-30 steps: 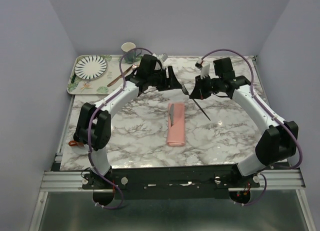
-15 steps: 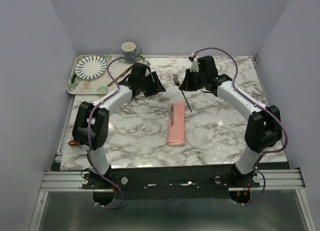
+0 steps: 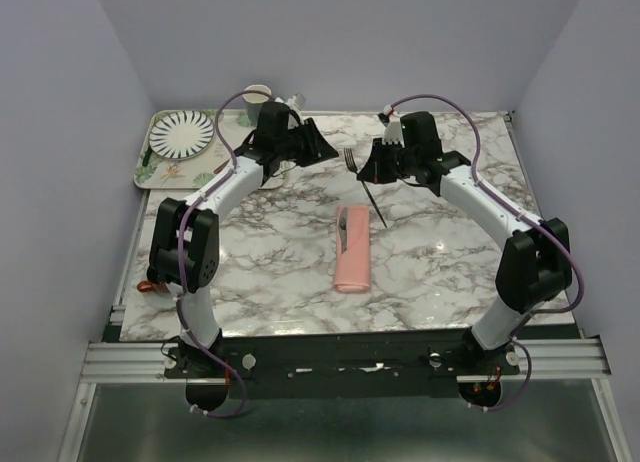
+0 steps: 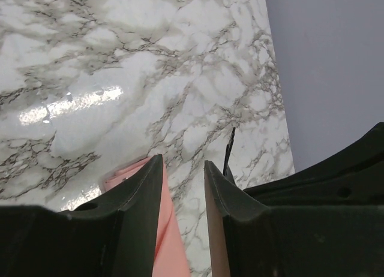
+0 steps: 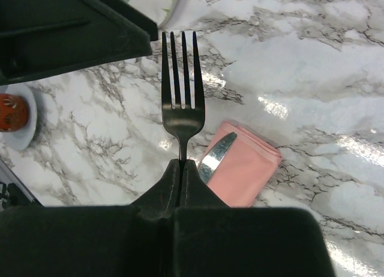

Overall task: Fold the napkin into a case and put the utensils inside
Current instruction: Insert the fork into the folded napkin.

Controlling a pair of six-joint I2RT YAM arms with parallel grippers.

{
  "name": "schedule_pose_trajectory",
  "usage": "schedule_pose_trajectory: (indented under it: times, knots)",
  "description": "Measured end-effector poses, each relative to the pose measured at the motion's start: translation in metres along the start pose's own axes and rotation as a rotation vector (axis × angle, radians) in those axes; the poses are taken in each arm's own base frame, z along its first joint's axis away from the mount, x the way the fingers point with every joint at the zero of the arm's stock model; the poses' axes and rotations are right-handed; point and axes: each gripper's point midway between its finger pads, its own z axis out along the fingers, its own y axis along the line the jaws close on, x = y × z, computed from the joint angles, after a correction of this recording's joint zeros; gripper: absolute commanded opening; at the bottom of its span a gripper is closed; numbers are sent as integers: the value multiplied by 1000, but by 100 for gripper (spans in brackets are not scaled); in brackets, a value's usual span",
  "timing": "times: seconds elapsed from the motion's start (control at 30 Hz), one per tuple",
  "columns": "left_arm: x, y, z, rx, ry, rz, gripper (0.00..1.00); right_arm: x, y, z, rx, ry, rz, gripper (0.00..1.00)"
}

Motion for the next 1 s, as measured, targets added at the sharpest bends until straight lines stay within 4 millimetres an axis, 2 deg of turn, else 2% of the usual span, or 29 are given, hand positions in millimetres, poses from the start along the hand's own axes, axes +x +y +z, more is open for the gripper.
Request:
schedule_pose_trajectory:
  times: [0.1,0.27,0.6,0.7,0.8,0.9,1.0]
  knots:
    - [-1,-11,5,35,15,12,35,-1,9,-5,-42,0,-4,1]
    - [12,-21,13,87,70,-12,31,0,19,-9,-89,4,-8,1]
    - [19,-49,15,197,99,-24,28,6,21,-5,-115,30,-6,1]
    - [22,-56,15,217,106,-19,38,10,18,0,-113,48,-1,1]
    - [24,-57,16,219,111,-17,54,14,15,3,-106,60,4,1]
    - [19,-45,15,186,92,-23,60,13,10,3,-73,56,6,1]
    - [15,-16,10,93,66,-38,63,9,2,8,-23,57,10,1]
